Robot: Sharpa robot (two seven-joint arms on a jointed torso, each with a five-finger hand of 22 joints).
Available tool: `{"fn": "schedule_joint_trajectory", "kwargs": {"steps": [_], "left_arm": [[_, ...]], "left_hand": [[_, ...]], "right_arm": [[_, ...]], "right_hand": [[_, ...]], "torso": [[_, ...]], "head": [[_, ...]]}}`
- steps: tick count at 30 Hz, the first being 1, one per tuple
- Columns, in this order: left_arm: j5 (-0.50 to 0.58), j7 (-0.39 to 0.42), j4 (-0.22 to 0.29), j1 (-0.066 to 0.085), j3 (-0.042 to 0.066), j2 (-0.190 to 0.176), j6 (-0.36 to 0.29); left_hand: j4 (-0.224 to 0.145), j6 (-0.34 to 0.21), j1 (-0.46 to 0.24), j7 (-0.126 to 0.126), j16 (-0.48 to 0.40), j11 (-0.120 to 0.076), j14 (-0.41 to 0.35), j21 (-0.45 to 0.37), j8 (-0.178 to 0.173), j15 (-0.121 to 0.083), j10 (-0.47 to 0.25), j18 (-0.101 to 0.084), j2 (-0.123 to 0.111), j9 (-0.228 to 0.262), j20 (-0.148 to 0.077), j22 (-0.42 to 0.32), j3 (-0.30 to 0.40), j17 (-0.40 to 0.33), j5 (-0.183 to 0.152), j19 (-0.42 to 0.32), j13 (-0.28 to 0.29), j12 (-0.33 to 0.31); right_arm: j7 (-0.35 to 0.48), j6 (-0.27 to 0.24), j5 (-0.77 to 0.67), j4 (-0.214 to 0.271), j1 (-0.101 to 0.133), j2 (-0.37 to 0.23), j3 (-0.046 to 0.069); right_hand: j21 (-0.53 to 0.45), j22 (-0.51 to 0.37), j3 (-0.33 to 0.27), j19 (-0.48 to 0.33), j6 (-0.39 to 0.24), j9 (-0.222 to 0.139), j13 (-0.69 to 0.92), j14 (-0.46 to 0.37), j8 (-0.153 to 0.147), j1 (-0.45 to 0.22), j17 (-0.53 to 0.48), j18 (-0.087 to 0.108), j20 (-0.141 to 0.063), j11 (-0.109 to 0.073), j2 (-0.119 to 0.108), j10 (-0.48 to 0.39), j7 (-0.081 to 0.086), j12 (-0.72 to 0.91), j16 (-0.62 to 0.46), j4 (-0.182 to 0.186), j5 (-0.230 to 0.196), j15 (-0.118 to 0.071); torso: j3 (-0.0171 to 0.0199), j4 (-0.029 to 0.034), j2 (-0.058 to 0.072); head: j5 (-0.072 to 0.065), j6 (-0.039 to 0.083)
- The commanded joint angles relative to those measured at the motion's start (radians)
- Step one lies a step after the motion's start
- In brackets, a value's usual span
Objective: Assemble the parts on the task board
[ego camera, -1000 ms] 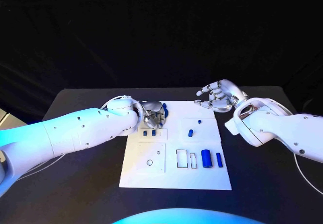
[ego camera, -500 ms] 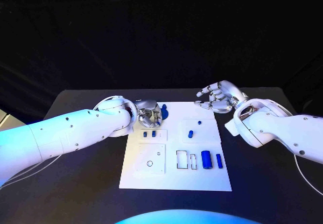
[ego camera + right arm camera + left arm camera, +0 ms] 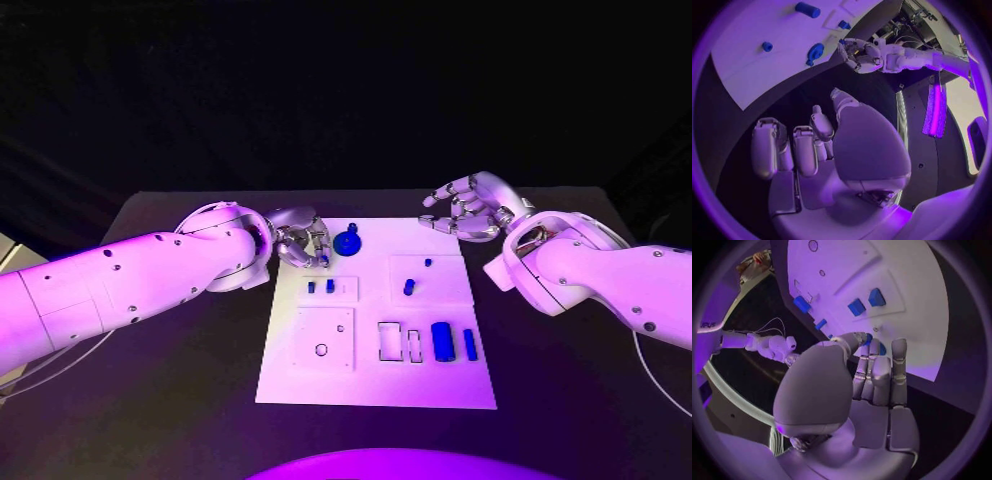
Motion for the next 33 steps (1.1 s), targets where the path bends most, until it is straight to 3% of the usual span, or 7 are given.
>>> {"fn": "schedule_joint_trajectory", "kwargs": {"steps": [1,16,33], "left_arm": [[0.017,0.006,0.003,0.000,0.001,-0.002,0.006],[0.003,0.005,-0.030,-0.002,-0.003,0.019,0.020],[-0.011,0.000,-0.049,-0.012,-0.007,0.032,0.037]], "left_hand": [[-0.006,0.010,-0.013,0.000,0.005,-0.001,0.007,0.005,0.003,0.002,0.008,0.007,0.001,0.002,-0.001,0.001,0.000,-0.001,0.000,0.009,-0.001,-0.001],[-0.008,0.011,-0.013,-0.001,0.006,-0.002,0.008,0.006,0.003,0.002,0.009,0.007,0.001,0.002,-0.002,0.004,0.001,0.000,0.000,0.011,-0.002,-0.003],[-0.010,0.012,-0.013,-0.001,0.005,-0.002,0.007,0.006,0.001,0.001,0.011,0.007,0.000,0.002,-0.002,0.002,0.002,-0.004,0.000,0.009,-0.003,-0.005]], "right_arm": [[0.008,0.007,-0.010,0.001,-0.001,-0.001,0.000],[0.008,0.007,-0.010,0.002,-0.002,0.000,0.000],[0.007,0.006,-0.010,0.003,-0.002,-0.001,0.000]], "right_hand": [[-0.007,0.150,0.005,0.018,-0.002,0.001,-0.001,0.065,0.003,-0.005,0.101,0.012,-0.006,-0.002,-0.009,0.002,-0.001,-0.007,-0.004,0.000,0.003,-0.006],[-0.007,0.150,0.005,0.018,-0.002,0.001,-0.001,0.065,0.003,-0.005,0.101,0.012,-0.006,-0.002,-0.009,0.002,-0.001,-0.007,-0.004,0.000,0.003,-0.006],[-0.007,0.150,0.005,0.018,-0.002,0.001,-0.001,0.065,0.003,-0.005,0.101,0.012,-0.006,-0.002,-0.009,0.002,-0.001,-0.007,-0.004,0.000,0.003,-0.006]], "torso": [[-0.0001,-0.0012,0.001],[0.0022,-0.0033,0.002],[0.0013,-0.0033,0.001]], "head": [[0.002,-0.001],[0.005,-0.003],[0.003,-0.007]]}}
